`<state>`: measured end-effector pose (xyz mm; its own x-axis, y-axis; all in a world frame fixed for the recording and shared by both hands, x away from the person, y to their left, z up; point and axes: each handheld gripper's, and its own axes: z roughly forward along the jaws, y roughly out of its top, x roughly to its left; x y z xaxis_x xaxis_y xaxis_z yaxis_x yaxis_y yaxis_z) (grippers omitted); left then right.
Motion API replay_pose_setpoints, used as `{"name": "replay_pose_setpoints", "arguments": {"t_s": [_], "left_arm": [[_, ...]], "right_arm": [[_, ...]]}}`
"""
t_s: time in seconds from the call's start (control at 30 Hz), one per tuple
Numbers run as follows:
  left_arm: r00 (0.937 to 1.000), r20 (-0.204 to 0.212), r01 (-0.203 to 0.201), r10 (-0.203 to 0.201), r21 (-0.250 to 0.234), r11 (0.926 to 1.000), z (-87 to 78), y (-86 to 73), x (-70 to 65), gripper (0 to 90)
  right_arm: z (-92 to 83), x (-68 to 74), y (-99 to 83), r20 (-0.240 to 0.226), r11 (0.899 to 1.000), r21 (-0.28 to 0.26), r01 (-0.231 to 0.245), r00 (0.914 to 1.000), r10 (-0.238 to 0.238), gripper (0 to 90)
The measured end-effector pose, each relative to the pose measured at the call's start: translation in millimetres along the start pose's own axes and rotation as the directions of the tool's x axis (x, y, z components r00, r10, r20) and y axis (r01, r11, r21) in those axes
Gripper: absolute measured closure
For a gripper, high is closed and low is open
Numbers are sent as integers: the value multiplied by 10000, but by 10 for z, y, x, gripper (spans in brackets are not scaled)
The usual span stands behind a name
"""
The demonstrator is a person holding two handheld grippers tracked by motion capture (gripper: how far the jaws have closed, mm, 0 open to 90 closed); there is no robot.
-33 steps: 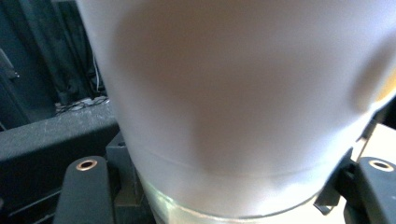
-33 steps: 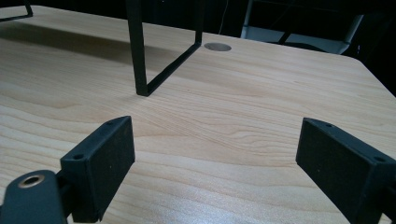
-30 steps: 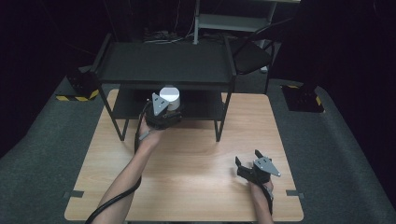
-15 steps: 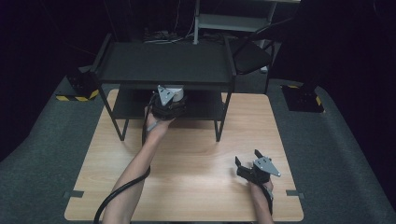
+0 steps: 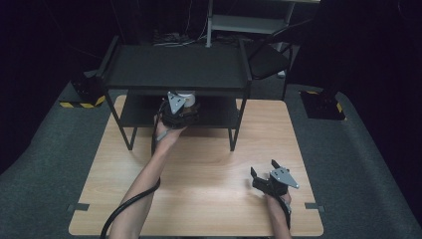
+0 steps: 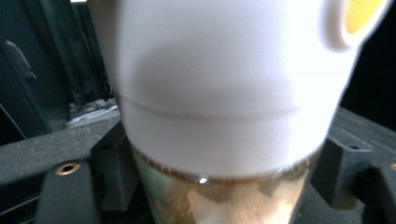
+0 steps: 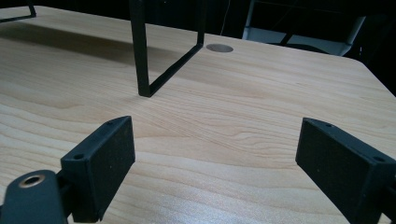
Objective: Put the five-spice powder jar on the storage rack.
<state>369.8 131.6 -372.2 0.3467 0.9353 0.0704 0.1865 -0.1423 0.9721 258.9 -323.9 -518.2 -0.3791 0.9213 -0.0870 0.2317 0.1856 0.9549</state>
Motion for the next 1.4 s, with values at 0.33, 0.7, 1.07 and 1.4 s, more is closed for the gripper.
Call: {"name": "replay_pose_setpoints", "arguments": {"t_s": [0.33, 0.7, 1.07, 1.4], "left_arm": [[10000, -52, -3, 1, -314, 9995, -292, -174, 38, 137], [9992, -252, -315, 300, -629, 9975, -946, -528, 174, 130], [9951, -948, 345, -297, 488, 9982, -1270, -1248, 249, 124], [9880, -1492, 639, -396, 1618, 9847, -1138, -1606, 268, 123]], "right_arm": [[2, 0, 0, 2, 10000, 7, 39, 10000, -39, 111], [1, 8, 11, 18, 9999, 95, 96, 10000, -96, 110], [4, 26, 15, 121, 9999, 138, 82, 9999, -84, 110], [11, 34, 26, 168, 9997, 214, 72, 9998, -76, 110]]}}
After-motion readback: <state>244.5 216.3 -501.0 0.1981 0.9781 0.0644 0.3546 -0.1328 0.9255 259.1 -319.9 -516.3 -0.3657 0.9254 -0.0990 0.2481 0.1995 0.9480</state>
